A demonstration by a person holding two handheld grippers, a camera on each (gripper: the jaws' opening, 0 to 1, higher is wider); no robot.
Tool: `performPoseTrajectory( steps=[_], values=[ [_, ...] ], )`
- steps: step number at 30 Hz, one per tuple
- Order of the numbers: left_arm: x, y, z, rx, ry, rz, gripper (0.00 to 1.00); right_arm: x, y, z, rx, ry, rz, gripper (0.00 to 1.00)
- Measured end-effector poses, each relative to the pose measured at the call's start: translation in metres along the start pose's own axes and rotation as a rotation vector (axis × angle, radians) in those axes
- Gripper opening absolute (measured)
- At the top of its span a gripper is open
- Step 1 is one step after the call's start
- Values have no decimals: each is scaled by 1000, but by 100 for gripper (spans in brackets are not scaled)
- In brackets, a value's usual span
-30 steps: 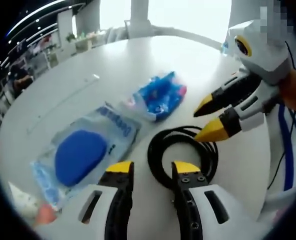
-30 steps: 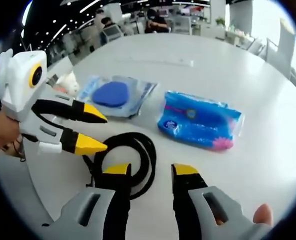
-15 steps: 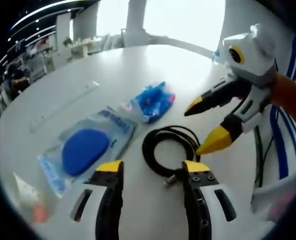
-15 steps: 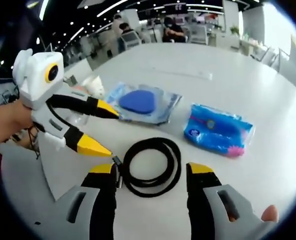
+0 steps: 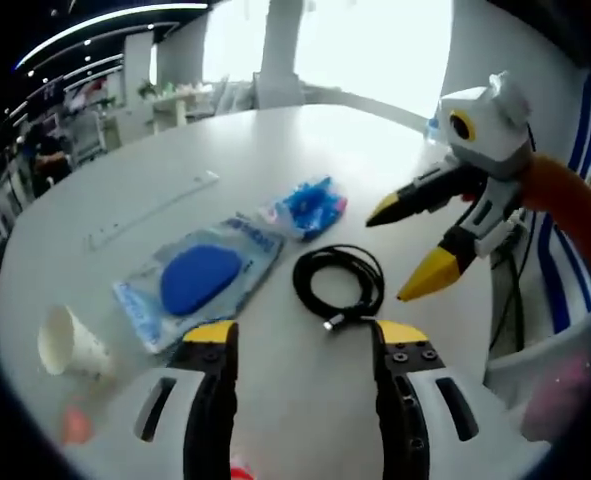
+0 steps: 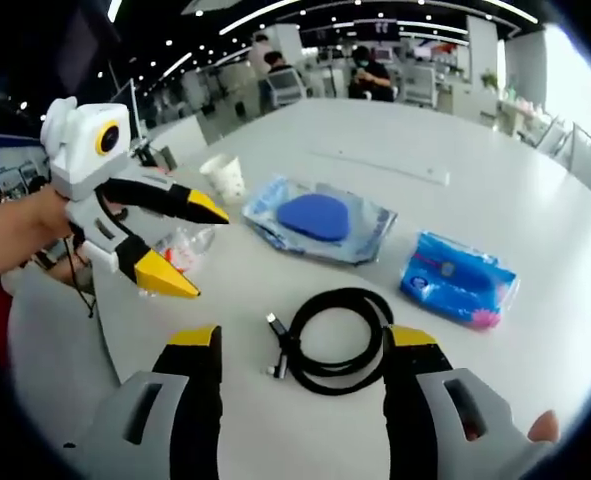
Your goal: Arrange the tabletop items into an orderly group along one side of the table until the central work area is clear of visible clutter.
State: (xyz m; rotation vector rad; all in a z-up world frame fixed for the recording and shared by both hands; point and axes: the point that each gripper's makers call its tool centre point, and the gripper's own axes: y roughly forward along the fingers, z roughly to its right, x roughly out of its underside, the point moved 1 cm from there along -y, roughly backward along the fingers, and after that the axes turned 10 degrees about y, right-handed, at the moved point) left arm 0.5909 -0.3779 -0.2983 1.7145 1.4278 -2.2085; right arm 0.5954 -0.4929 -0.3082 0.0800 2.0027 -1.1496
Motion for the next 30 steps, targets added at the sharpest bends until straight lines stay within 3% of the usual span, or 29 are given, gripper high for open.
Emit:
performPoseTrajectory(
  steps=[9,30],
  values=[
    [18,-37,-6,-44,-29,18,53,-3,-10,-25,-20,-39,17,68],
    [71,-102,-14,-143,-113,11,57,16,-15,-89,-88,-112,10,70]
  ],
)
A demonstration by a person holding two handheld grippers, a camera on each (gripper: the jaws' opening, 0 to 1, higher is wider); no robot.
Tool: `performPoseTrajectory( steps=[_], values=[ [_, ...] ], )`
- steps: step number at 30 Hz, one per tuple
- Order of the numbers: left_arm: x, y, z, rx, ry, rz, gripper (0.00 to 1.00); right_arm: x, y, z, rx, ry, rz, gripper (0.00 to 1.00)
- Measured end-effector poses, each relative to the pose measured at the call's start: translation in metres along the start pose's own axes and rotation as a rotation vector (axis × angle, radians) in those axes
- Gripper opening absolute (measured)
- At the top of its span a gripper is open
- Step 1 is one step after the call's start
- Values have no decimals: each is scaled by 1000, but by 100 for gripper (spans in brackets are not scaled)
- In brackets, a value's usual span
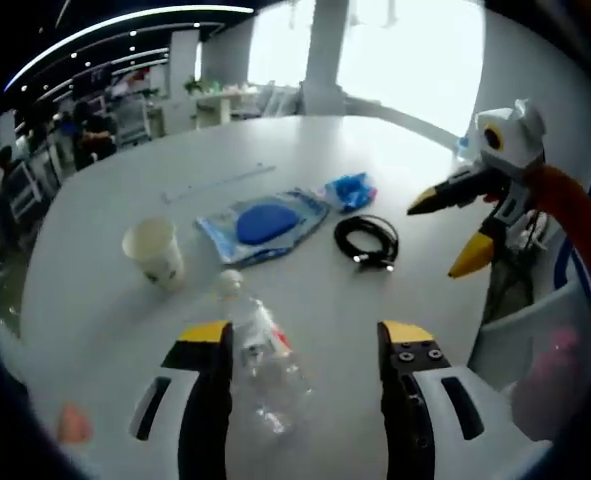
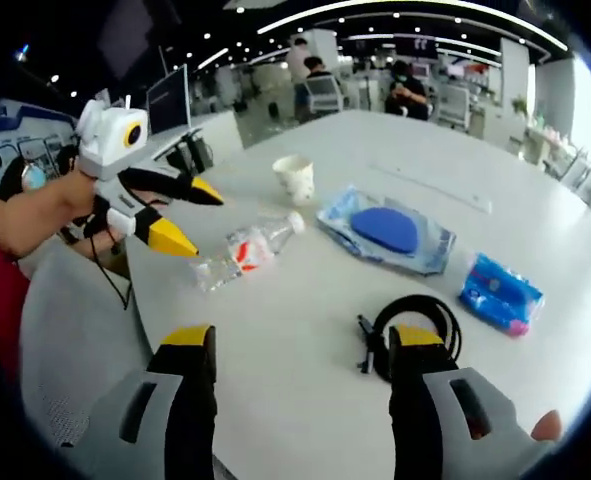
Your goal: Arrange the tabletop items into an orderly group along one side of the table until the central work area is clear of visible clutter.
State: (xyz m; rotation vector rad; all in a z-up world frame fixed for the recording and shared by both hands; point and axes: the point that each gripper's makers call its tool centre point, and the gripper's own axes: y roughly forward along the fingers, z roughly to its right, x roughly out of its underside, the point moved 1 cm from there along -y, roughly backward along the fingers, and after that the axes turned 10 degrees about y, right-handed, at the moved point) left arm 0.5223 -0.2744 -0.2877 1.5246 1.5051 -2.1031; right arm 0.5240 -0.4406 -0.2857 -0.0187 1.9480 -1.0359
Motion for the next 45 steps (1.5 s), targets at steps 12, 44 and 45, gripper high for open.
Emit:
performPoseTrajectory(
  steps=[12,44,45],
  values=[
    [30,-8,-10,-57,-43,-41,58,9,-1,-29,-33,-21,-3,71],
    [28,46,-27,-92,-42,-203,57,20,5,-29,-49,-1,-13,71],
    [29,49,-27,-92,-42,-212,57,20,5,-28,-49,0,-14,71]
  ],
)
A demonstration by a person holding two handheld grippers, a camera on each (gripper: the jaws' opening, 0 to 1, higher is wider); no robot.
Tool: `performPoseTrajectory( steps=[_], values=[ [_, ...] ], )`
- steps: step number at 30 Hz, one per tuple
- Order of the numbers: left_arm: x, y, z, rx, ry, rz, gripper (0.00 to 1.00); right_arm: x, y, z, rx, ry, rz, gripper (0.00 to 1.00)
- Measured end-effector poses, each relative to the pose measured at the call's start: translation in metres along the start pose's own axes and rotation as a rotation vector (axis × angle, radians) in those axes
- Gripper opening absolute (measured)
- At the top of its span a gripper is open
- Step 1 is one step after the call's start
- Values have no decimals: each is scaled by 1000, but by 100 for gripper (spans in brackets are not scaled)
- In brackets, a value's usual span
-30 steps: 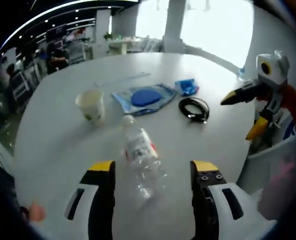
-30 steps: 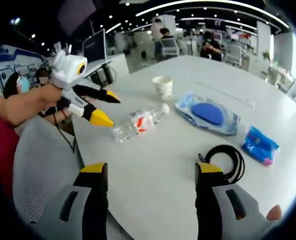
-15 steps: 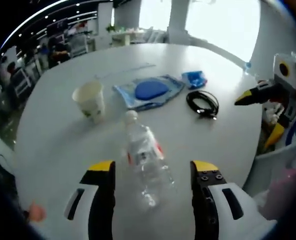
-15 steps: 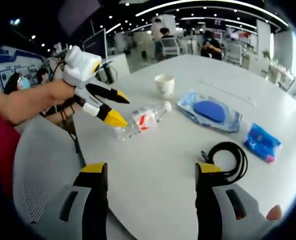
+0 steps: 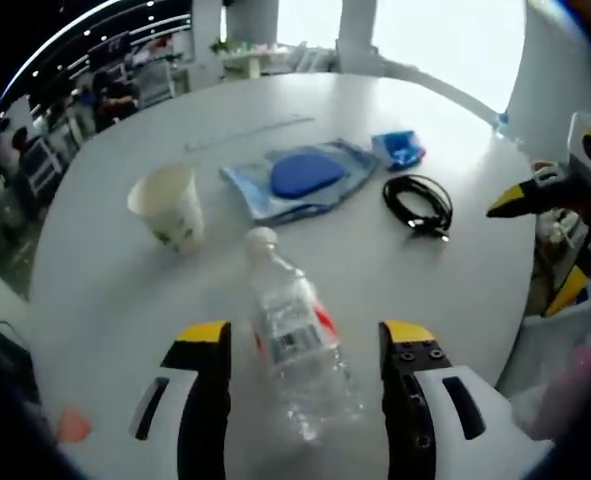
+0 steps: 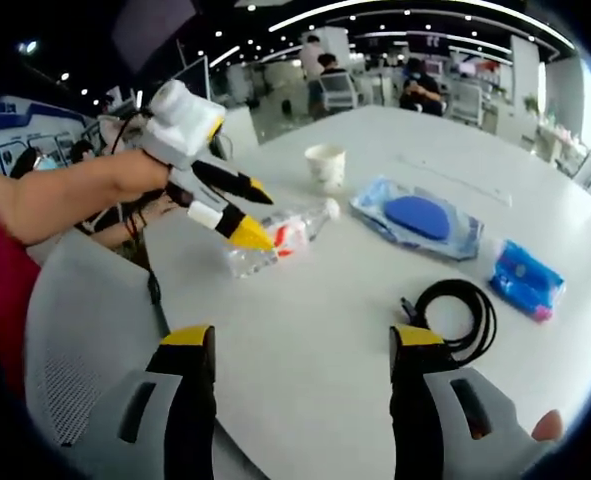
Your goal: Arrange the tabletop items into an orderly group along one side of the table until the central work area is clear of visible clutter.
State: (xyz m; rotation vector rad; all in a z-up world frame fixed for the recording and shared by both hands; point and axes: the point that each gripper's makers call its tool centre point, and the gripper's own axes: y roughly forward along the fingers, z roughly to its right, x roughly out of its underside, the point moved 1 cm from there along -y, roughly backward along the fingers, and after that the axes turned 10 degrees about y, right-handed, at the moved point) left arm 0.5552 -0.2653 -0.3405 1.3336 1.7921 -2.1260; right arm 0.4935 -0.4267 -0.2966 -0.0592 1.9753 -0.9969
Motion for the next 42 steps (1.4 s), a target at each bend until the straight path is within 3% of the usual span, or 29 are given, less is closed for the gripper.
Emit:
performPoseTrajectory(
  steps=[10,22,42],
  values=[
    [-4,15,0,4,10,-38,57,6,2,5,-5,20,0,71],
    [-6,28,-2,9,31,-127,55,7,1,11,-8,39,15,70],
    [5,39,-5,7,68,-282,54,7,-2,17,-6,58,40,69]
  ],
)
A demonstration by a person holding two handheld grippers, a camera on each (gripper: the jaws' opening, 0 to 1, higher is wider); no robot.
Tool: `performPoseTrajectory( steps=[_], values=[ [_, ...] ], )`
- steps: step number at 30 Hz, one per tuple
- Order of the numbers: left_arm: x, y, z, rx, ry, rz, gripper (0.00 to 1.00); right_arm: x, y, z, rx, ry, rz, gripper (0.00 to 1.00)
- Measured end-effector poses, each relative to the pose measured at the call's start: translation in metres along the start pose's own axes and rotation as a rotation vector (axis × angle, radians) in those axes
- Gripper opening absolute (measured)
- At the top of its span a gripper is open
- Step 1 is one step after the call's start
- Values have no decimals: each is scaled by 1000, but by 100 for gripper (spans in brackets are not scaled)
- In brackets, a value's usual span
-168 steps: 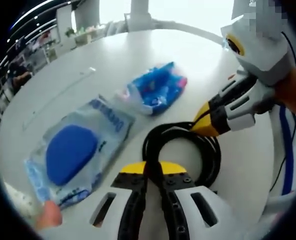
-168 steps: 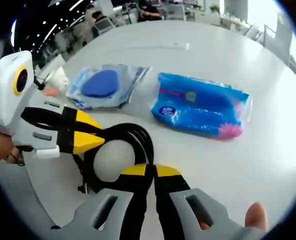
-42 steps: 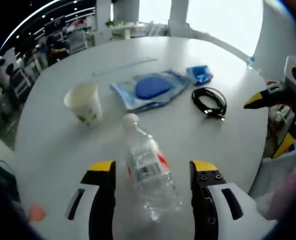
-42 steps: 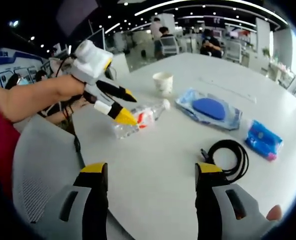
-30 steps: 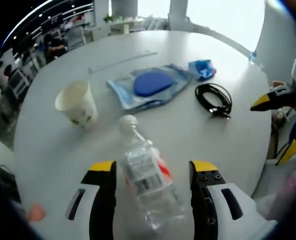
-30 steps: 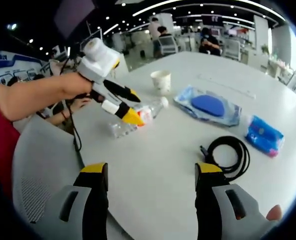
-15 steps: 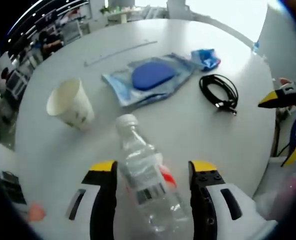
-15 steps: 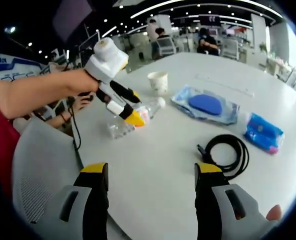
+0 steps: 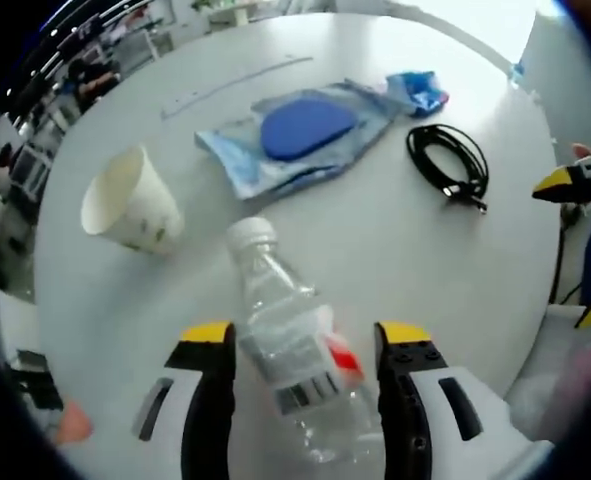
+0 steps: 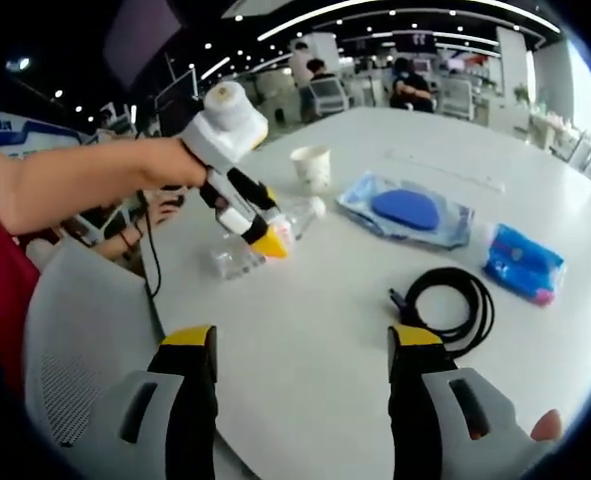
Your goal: Arrange the tabletop items into an orderly group along one side of the table until the central work area is clear of visible clutter.
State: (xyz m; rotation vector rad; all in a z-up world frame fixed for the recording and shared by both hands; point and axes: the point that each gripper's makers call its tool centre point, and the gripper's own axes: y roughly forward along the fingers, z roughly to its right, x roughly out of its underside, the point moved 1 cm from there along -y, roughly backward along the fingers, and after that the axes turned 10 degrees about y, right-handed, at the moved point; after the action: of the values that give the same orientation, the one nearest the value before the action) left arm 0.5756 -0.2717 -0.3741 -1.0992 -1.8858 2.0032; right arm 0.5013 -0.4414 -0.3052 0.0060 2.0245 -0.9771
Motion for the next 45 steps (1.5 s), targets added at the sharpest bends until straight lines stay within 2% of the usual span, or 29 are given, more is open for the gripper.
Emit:
performPoseTrajectory(
  steps=[7,20,33,45],
  values=[
    [2,2,-2,-8,6,-16,48,1,-3,2,8,7,6,69],
    [5,4,-1,9,-15,-31,45,0,-3,3,15,11,14,68],
    [8,-4,2,25,-21,10,40,-4,-2,-2,14,-5,2,68],
    [4,-29,-7,15,-35,101,38,-12,1,-12,10,-35,-8,68]
  ],
)
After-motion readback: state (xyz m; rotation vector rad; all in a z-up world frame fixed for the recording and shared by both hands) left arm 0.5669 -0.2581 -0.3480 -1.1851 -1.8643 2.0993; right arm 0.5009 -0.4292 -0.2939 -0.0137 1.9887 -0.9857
